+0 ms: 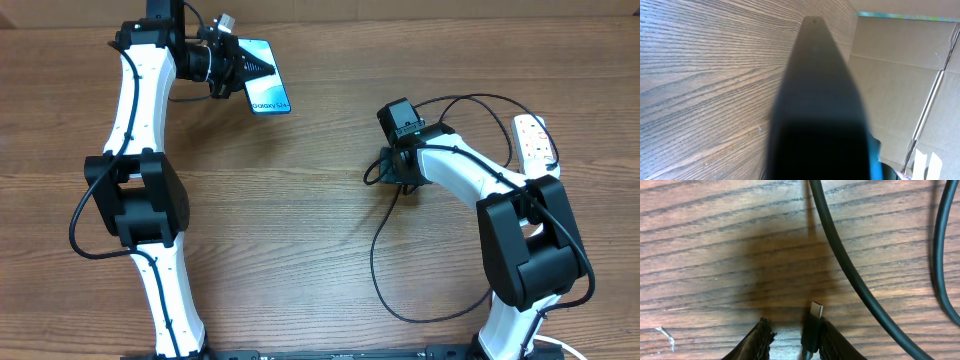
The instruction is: Plug charger to phone and switch on socket
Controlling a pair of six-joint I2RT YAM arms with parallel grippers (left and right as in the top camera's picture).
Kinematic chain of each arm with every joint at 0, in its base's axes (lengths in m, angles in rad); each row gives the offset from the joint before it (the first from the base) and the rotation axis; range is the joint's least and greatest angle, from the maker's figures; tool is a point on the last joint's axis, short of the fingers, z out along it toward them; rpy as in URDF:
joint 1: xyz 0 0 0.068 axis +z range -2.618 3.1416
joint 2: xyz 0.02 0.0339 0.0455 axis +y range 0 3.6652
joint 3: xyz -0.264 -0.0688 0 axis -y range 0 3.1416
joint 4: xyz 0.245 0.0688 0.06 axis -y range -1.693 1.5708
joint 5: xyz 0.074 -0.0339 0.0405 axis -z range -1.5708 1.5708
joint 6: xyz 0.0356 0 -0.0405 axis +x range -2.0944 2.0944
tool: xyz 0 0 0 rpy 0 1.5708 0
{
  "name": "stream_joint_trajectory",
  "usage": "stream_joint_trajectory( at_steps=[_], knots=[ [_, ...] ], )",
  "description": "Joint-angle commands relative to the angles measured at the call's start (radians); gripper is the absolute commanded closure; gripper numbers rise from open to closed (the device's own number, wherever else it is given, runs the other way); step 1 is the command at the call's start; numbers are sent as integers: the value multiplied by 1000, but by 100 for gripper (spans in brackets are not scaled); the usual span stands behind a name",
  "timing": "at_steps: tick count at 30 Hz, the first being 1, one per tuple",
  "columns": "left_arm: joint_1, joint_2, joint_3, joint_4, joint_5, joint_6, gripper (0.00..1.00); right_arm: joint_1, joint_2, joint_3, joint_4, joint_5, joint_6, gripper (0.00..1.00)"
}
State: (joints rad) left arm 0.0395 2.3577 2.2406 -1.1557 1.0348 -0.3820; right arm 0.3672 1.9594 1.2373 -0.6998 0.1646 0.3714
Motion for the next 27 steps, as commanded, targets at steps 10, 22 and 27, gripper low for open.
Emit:
stream_joint_trajectory(
  at_steps=[10, 22, 27],
  knots=[
    [-10, -16, 20, 0, 27, 32, 96, 0, 19, -33, 4, 6, -2, 62],
    [-15, -16, 20, 0, 27, 39, 96, 0, 19, -33, 19, -5, -3, 89],
    [-15, -16, 20, 0, 27, 39, 96, 0, 19, -33, 19, -5, -3, 91]
  ],
)
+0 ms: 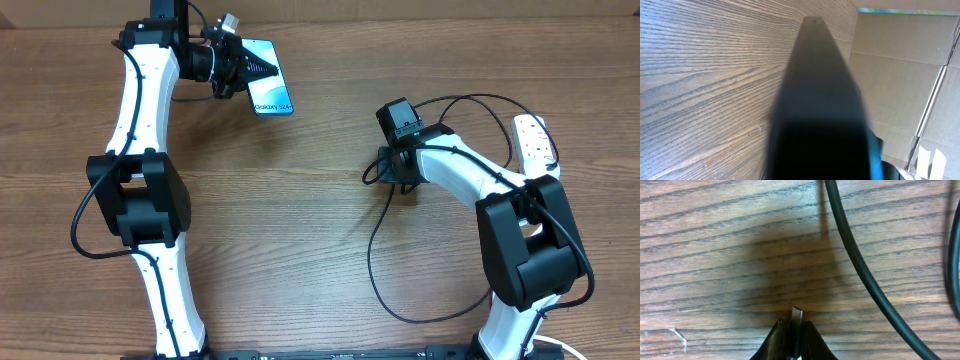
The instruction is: Plug charger to phone and switch on socket
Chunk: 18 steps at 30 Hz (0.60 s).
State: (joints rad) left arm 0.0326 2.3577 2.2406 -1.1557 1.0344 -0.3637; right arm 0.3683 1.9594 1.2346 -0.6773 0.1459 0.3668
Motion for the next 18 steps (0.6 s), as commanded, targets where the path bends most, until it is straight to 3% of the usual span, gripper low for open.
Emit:
stream_joint_trajectory(
  at_steps=[1, 18],
  knots=[
    [-8, -16, 20, 0, 27, 20, 96, -1, 19, -31, -4, 14, 2, 91],
    [-8, -16, 20, 0, 36, 19, 96, -1, 19, -26, -4, 10, 3, 96]
  ],
)
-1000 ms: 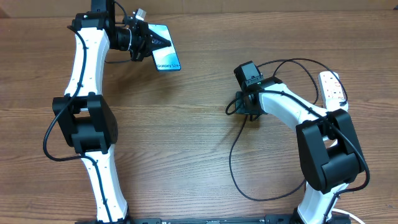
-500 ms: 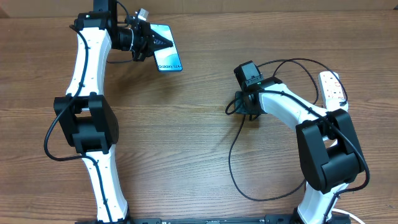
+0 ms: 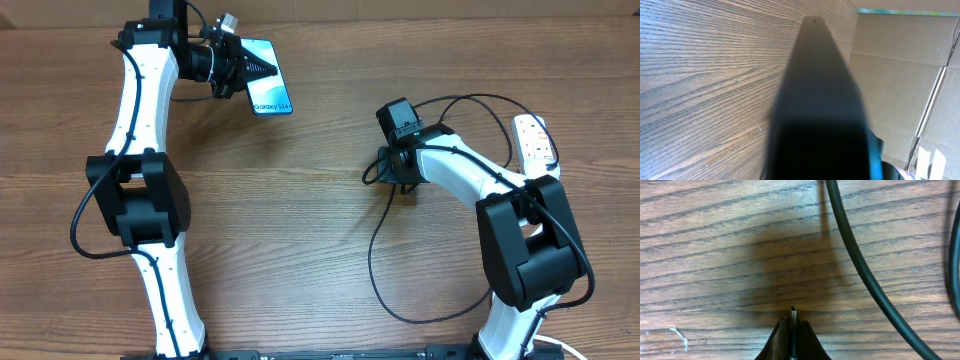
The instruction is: Plug charger to phone and switch on socket
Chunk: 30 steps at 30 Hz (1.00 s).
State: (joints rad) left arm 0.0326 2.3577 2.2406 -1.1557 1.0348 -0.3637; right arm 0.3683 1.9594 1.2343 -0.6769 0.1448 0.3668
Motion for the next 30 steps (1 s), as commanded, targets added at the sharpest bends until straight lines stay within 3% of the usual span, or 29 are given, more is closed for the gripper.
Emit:
stream_joint_trajectory(
  at_steps=[1, 9, 18, 22, 30],
  knots=[
    [-8, -16, 20, 0, 47, 19, 96, -1, 18, -12, -14, -2, 2, 97],
    [-8, -16, 20, 100, 355, 1, 96, -55, -37, 125, -68, -471, -40, 96],
    [-10, -16, 20, 168, 406, -34, 96, -134, -76, 147, 124, -1270, -136, 96],
    [-18, -16, 20, 234, 489, -34, 96, -133, -76, 147, 256, -1422, -97, 96],
    [-50, -16, 20, 249, 491, -46, 96, -108, -76, 147, 444, -1460, 72, 96]
  ],
)
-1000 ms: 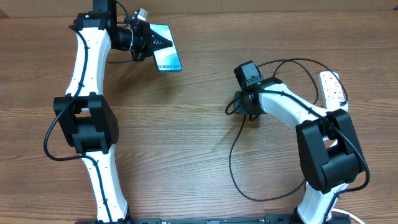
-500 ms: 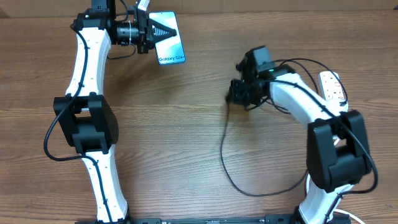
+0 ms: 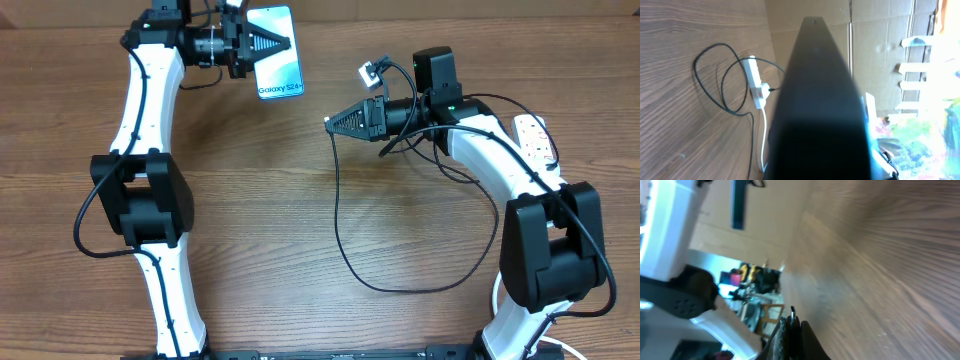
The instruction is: Plug charger to phone and switch on socket
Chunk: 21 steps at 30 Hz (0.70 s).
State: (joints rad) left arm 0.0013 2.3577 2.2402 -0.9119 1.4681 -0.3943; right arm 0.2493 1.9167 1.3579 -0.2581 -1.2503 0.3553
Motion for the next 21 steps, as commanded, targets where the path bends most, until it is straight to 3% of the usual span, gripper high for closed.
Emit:
stream_joint_trajectory(
  at_steps=[1, 12, 21],
  knots=[
    [-24, -16, 21, 5, 40, -23, 96, 14, -34, 24, 49, -64, 111, 96],
    [-68, -16, 21, 191, -51, -247, 96, 28, -34, 24, 323, -59, 349, 96],
    [-100, -16, 21, 235, -50, -283, 96, 29, -34, 24, 359, -23, 378, 96]
  ],
)
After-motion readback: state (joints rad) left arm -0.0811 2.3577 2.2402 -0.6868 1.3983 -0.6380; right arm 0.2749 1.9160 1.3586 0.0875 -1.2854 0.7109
